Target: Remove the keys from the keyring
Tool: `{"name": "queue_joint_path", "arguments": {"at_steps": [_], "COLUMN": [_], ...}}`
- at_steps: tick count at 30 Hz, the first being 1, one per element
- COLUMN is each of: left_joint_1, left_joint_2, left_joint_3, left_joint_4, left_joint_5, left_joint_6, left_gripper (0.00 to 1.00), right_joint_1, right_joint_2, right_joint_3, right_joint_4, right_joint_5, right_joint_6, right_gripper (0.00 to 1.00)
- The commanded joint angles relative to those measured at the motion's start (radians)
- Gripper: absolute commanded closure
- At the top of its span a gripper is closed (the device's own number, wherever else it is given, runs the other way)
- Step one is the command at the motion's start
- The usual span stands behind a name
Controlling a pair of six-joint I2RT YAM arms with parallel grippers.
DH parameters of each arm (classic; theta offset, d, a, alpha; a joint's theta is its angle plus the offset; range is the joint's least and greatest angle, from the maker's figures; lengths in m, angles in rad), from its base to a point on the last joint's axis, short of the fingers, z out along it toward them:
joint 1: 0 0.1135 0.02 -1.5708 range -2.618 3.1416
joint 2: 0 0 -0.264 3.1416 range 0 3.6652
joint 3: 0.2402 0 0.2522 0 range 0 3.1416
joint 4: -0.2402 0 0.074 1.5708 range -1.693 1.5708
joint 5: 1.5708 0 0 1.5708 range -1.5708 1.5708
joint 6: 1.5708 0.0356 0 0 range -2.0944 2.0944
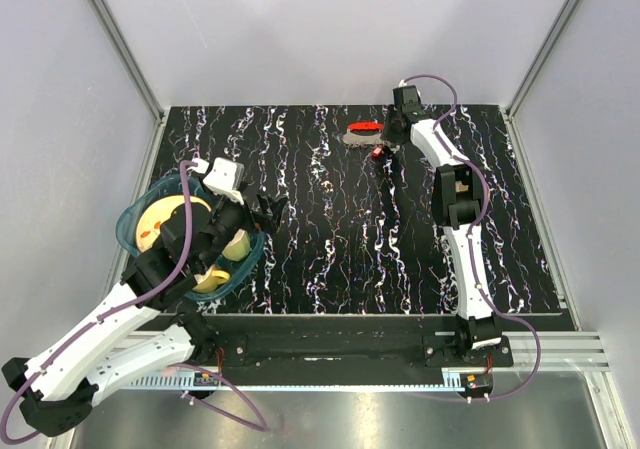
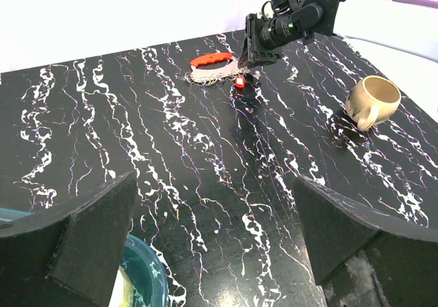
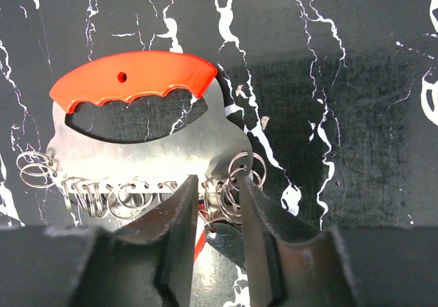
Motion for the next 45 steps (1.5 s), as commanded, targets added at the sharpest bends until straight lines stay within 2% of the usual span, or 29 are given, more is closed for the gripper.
{"name": "queue_joint_path", "arguments": {"at_steps": [1,3,7,8,13,19,26,32,36,40,45], "left_joint_1": [-0.001,0.0,0.0,-0.001,0.0,0.0,0.0,-0.001,-0.001,-0.001,-0.003], "left_joint_2": [-0.005,-0.003,0.0,-0.003,-0.006,0.003,0.009,0.035,0.009,-0.017,0.017], "left_joint_3": [0.044,0.041,0.045,0.044,0.033,0.03,0.022,0.024,-0.008,-0.035,-0.027], "left_joint_4": [0.035,0.039,0.032,0.034,0.045,0.039,0.042,0.039,0.061,0.097,0.089], "left_joint_5": [-0.037,-0.038,-0.037,-0.038,-0.055,-0.041,-0.106,-0.117,-0.126,-0.144,-0.152], "left_joint_6": [0.017,0.019,0.019,0.017,0.022,0.04,0.039,0.045,0.033,-0.001,0.003], "left_gripper": [0.01,0.01,0.01,0.01,0.01,0.03,0.04,0.05,0.06,0.06,0.06], "right_joint_1": [-0.001,-0.001,-0.001,-0.001,-0.001,-0.001,0.018,0.074,0.182,0.196,0.196], "right_joint_2": [0.0,-0.015,-0.058,-0.069,-0.191,-0.449,-0.728,-0.977,-1.144,-1.338,-1.481], "right_joint_3": [0.037,0.028,0.008,-0.015,-0.167,-0.576,-1.099,-1.411,-1.54,-1.629,-1.686], "right_joint_4": [-0.025,-0.025,-0.027,-0.027,0.01,0.205,0.393,0.449,0.398,0.335,0.259], "right_joint_5": [-0.03,-0.036,-0.147,-0.18,-0.256,-0.298,-0.347,-0.404,-0.389,-0.381,-0.316], "right_joint_6": [-0.007,-0.021,-0.041,-0.041,-0.036,-0.032,0.02,0.042,0.036,0.045,0.046], "right_gripper": [0.72,0.79,0.93,1.0,1.0,1.0,1.0,1.0,1.0,1.0,1.0]}}
